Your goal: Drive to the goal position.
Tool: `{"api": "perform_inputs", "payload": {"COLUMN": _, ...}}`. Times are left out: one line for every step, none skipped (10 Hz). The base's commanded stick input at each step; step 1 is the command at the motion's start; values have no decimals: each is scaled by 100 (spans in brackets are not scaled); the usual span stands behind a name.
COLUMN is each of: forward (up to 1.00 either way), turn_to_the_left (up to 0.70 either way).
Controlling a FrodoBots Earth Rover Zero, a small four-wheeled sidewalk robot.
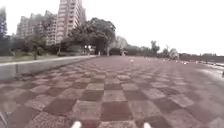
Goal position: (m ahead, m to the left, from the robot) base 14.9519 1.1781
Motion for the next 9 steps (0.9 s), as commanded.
{"api": "perform_inputs", "payload": {"forward": 50, "turn_to_the_left": 0}}
{"api": "perform_inputs", "payload": {"forward": 50, "turn_to_the_left": 0}}
{"api": "perform_inputs", "payload": {"forward": 50, "turn_to_the_left": 0}}
{"api": "perform_inputs", "payload": {"forward": 50, "turn_to_the_left": 0}}
{"api": "perform_inputs", "payload": {"forward": 50, "turn_to_the_left": 0}}
{"api": "perform_inputs", "payload": {"forward": 50, "turn_to_the_left": 0}}
{"api": "perform_inputs", "payload": {"forward": 50, "turn_to_the_left": 0}}
{"api": "perform_inputs", "payload": {"forward": 50, "turn_to_the_left": 0}}
{"api": "perform_inputs", "payload": {"forward": 50, "turn_to_the_left": 0}}
